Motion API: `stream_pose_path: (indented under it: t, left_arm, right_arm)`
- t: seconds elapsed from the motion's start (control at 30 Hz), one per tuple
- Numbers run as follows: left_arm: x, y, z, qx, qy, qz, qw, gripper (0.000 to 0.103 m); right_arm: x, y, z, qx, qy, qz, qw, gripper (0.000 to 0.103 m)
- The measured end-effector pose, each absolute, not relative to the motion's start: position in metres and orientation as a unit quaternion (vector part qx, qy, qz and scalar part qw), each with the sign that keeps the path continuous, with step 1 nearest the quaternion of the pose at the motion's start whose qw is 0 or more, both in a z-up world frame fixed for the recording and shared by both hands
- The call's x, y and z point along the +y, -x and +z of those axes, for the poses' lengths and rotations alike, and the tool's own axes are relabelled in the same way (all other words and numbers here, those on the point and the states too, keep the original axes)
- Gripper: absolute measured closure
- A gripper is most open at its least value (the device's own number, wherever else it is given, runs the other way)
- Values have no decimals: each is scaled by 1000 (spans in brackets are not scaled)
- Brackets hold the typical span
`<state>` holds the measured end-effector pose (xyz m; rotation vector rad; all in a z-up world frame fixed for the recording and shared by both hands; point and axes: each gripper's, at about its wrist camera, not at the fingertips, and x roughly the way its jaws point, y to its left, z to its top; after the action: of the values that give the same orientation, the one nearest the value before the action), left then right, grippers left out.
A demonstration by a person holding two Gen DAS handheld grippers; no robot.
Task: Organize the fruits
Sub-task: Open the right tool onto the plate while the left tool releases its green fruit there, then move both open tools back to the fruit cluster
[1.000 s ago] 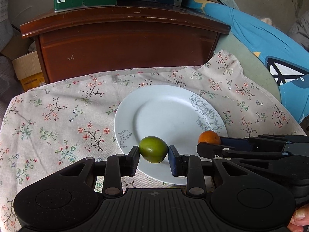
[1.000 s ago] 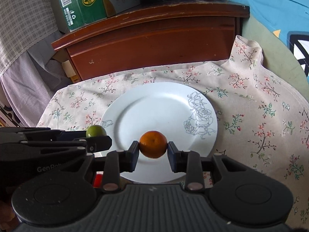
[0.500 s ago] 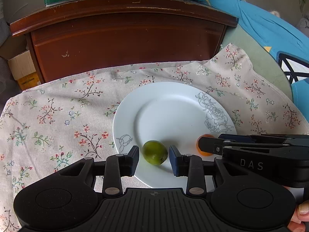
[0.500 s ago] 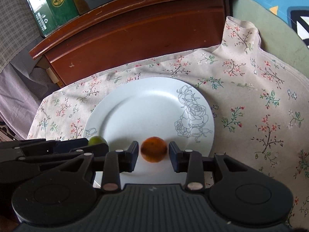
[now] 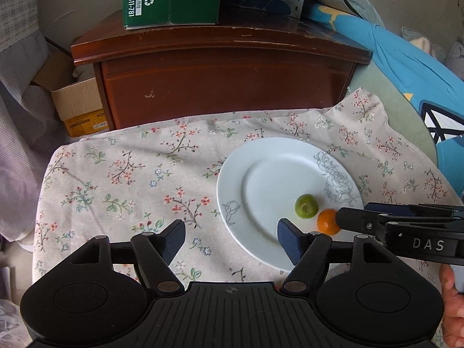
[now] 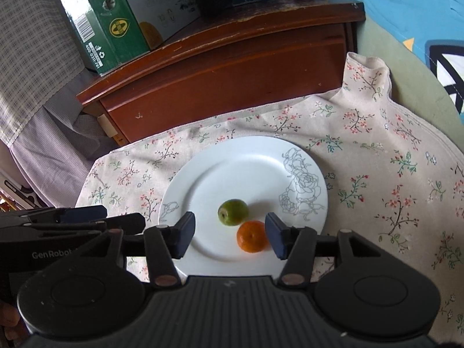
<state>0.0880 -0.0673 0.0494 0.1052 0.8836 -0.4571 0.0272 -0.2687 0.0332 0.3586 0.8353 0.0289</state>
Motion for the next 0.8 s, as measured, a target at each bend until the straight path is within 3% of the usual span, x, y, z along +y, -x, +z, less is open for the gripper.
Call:
stream_pose_path:
  t: [0.5, 0.8]
  left_arm:
    - [-31, -35, 29, 469, -90, -210, 853, 32]
    - [-26, -17, 17, 465, -140, -235, 842, 33]
  right_arm:
    - [-256, 25, 18, 452, -154, 25, 878, 49]
    - [-260, 28, 8, 469, -170, 26, 866, 60]
